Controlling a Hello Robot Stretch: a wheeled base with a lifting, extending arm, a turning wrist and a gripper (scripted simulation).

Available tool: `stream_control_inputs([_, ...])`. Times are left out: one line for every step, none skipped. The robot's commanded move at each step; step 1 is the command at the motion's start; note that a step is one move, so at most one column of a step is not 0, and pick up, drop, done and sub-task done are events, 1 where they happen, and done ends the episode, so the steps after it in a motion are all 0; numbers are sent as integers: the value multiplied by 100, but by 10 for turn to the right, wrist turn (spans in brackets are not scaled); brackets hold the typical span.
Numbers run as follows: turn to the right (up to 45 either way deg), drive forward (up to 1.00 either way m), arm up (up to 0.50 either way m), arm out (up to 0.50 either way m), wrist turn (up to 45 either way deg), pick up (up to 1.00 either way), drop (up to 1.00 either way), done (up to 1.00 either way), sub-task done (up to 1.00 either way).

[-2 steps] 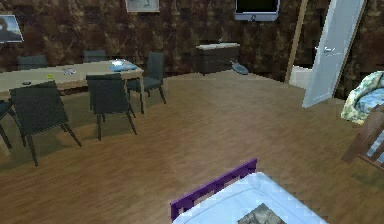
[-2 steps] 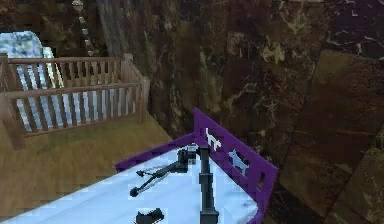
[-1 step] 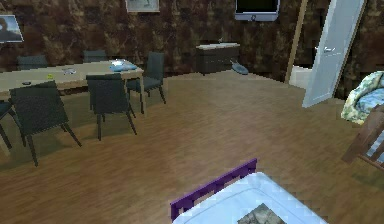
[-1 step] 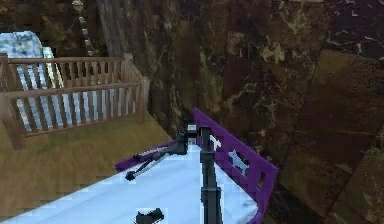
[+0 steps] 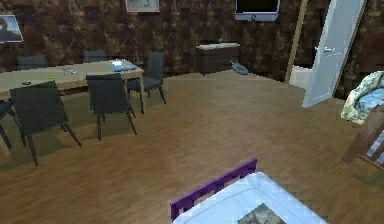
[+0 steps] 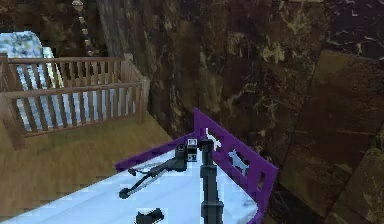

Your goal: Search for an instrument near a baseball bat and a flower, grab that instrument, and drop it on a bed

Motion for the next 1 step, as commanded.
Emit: stream_control_inputs([0, 0, 0, 0, 0, 0, 0, 100, 0])
